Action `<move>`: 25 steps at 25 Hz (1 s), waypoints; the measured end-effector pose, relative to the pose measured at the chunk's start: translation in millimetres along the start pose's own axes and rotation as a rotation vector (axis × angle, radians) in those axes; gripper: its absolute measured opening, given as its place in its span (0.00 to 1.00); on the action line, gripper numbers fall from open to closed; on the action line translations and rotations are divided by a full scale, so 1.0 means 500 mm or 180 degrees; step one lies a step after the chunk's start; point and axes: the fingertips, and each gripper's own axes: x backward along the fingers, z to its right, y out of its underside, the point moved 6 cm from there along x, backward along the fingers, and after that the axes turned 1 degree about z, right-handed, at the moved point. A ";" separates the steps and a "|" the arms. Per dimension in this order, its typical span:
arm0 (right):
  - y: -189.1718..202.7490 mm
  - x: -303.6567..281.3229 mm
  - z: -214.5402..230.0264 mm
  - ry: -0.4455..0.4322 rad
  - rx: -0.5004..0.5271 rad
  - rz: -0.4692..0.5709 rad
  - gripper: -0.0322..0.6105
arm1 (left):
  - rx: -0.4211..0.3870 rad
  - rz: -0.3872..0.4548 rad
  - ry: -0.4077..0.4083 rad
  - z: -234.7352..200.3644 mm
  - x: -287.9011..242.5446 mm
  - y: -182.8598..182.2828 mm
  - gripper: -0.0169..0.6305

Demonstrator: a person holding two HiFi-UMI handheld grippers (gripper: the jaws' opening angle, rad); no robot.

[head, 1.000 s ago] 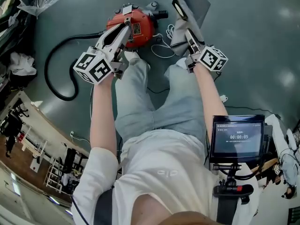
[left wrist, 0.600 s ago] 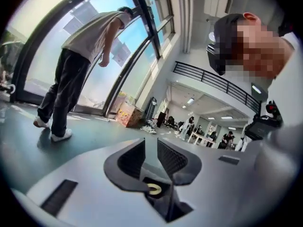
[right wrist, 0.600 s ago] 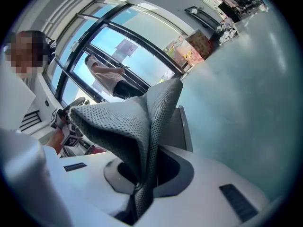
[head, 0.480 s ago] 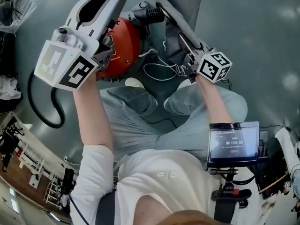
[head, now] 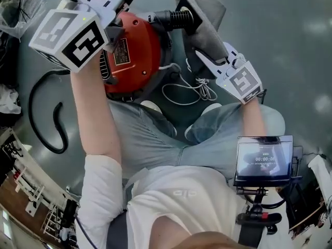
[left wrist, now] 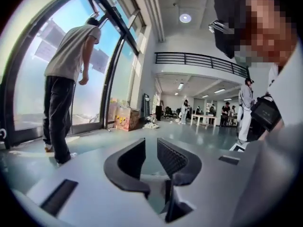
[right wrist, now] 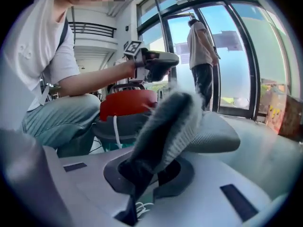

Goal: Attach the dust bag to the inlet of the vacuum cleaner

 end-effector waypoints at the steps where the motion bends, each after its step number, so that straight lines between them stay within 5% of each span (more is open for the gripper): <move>1: -0.005 0.004 -0.008 -0.0023 0.0132 0.0001 0.10 | -0.0116 0.0003 0.0061 0.005 -0.008 -0.004 0.16; 8: -0.067 0.022 -0.028 0.0205 0.1328 -0.0472 0.11 | -0.0234 0.0102 0.0294 0.027 -0.033 -0.038 0.16; 16: -0.114 -0.010 -0.023 -0.0028 0.1630 -0.0653 0.11 | -0.0008 0.0027 0.0509 0.027 -0.040 -0.037 0.16; 22: -0.118 0.011 -0.010 -0.0137 0.1262 -0.0379 0.11 | 0.0167 0.0053 0.0431 0.012 -0.037 -0.042 0.15; 25: -0.105 0.020 -0.019 -0.0027 0.1980 -0.0755 0.11 | 0.0068 -0.0044 0.0508 0.026 -0.040 -0.037 0.15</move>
